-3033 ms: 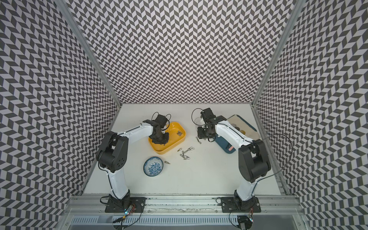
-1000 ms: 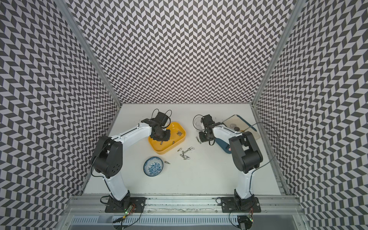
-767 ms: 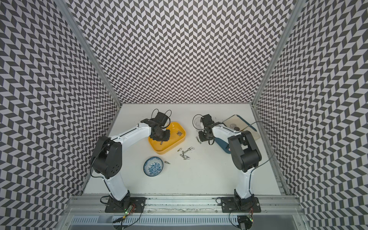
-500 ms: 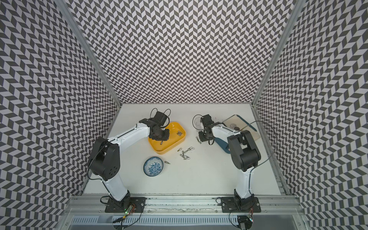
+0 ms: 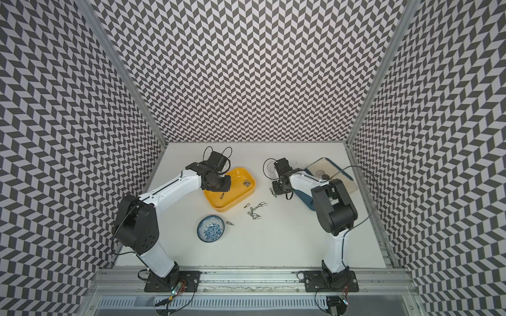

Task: Put the bit on the desktop into the storage box
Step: Pick up the screwdriver bit from the center of the board.

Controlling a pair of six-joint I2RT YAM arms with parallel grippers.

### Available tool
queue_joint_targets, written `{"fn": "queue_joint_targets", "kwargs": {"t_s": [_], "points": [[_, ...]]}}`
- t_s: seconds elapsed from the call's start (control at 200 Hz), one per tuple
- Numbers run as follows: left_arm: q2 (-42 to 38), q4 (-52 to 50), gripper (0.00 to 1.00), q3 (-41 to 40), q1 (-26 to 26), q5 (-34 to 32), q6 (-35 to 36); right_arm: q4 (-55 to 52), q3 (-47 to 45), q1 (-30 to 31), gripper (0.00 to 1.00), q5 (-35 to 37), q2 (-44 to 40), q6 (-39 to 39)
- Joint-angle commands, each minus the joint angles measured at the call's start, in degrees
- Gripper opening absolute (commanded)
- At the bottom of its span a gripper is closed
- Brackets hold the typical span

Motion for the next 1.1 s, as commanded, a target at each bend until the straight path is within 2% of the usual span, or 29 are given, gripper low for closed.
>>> {"fn": "queue_joint_targets", "kwargs": {"t_s": [0.0,0.306,0.486,0.646,0.821,0.977,1.097], "points": [[-2.6,-0.9,0.31,-1.1,-0.1,-0.3,-0.3,0.2,-1.3,0.6,0.26,0.8,1.5,0.2],[-5.0,-0.9,0.31,-2.1,-1.2,0.5,-1.8,-0.1,-2.2,0.9,0.17,0.2,1.7,0.5],[-7.2,-0.7,0.32,-1.6,-2.9,3.3,-3.1,-0.6,-3.0,1.4,0.17,1.1,1.8,0.7],[-8.5,-1.5,0.32,-2.8,-4.6,2.3,-3.7,-2.3,-2.5,1.7,0.23,2.0,3.4,0.5],[-10.8,-1.4,0.32,-5.7,-4.6,1.3,-4.0,-2.6,-3.0,2.2,0.23,2.4,3.2,0.7],[-11.3,-1.8,0.32,-6.3,-4.6,1.3,-4.0,-3.2,-2.9,2.1,0.10,2.2,3.0,0.9],[-12.1,-1.7,0.32,-7.1,-4.7,1.3,-4.1,-3.0,-2.5,2.1,0.02,-2.0,0.3,1.8]]}}
